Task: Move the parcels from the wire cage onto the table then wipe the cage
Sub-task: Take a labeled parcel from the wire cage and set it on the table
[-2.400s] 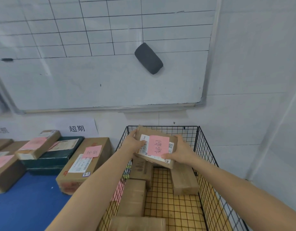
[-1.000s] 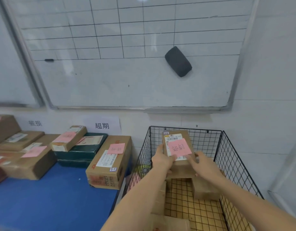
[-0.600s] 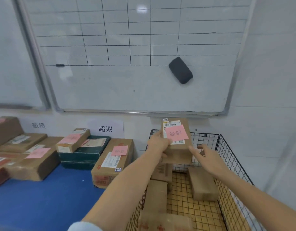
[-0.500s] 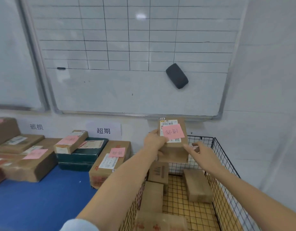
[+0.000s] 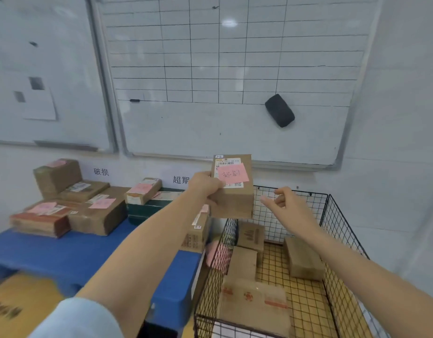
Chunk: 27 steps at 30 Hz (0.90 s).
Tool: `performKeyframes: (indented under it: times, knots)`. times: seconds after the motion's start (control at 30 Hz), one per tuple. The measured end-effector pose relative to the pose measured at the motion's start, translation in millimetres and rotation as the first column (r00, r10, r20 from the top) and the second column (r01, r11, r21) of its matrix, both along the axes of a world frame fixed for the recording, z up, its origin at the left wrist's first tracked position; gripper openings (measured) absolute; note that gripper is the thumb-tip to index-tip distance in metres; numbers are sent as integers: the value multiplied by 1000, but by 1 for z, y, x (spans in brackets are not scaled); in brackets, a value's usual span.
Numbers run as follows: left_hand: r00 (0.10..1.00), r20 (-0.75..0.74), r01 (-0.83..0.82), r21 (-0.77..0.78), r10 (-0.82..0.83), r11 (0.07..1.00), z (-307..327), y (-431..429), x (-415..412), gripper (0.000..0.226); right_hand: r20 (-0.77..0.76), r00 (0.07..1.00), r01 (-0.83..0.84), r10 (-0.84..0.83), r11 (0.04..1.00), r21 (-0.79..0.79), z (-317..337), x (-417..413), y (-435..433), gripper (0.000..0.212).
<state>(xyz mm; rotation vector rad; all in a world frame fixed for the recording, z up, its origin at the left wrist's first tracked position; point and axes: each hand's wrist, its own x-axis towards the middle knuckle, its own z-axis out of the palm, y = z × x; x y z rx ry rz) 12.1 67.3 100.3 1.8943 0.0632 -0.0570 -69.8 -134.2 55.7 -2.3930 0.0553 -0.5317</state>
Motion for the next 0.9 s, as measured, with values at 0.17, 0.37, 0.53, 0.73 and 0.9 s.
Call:
performKeyframes:
  times: [0.17, 0.37, 0.53, 0.73, 0.9]
  knots:
    - [997, -62, -38, -27, 36, 999, -2, 50, 5, 47, -14, 999, -29, 29, 999, -33, 1, 13, 29, 65]
    - [994, -81, -68, 54, 72, 996, -14, 112, 53, 58, -52, 994, -98, 96, 994, -40, 3, 65, 85, 65]
    - [997, -34, -66, 99, 70, 993, -22, 157, 113, 61, -127, 983, -138, 131, 989, -49, 0, 125, 144, 67]
    - [998, -20, -52, 163, 56, 985, -43, 192, 173, 60, -278, 949, -169, 148, 984, -53, -16, 188, 208, 81]
    - [999, -36, 2, 186, 5, 983, -60, 210, 206, 61, -311, 939, -159, 146, 987, -15, -32, 220, 243, 78]
